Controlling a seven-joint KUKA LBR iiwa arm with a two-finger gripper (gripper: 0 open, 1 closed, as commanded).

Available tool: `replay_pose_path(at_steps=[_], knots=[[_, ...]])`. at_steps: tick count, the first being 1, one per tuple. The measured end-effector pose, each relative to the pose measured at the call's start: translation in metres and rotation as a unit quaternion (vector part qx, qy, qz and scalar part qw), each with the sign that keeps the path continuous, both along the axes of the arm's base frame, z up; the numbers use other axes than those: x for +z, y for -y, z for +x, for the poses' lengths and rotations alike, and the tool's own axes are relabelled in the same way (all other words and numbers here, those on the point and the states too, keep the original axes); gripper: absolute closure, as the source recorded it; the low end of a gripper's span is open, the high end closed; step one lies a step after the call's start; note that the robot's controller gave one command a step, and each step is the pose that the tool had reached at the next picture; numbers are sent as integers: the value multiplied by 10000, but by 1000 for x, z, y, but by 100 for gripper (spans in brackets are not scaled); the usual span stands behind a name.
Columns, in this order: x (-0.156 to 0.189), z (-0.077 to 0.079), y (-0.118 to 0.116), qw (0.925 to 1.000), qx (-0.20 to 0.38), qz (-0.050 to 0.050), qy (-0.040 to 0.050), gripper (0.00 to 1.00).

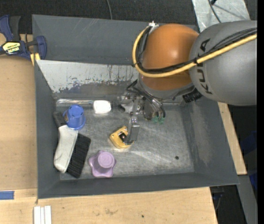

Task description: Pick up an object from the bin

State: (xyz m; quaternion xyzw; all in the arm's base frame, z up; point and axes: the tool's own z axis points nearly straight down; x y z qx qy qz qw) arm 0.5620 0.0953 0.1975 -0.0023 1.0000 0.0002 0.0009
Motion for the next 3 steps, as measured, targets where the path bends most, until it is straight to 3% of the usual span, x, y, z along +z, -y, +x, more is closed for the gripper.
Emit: replay_pose_path(at_steps=[1, 2, 3], knots=[[-46, -12, 2, 10000, 89, 5, 42, 0], [-122, -19, 22, 9977, 662, 19, 122, 100], [-122, -19, 22, 9978, 658, 20, 122, 100]])
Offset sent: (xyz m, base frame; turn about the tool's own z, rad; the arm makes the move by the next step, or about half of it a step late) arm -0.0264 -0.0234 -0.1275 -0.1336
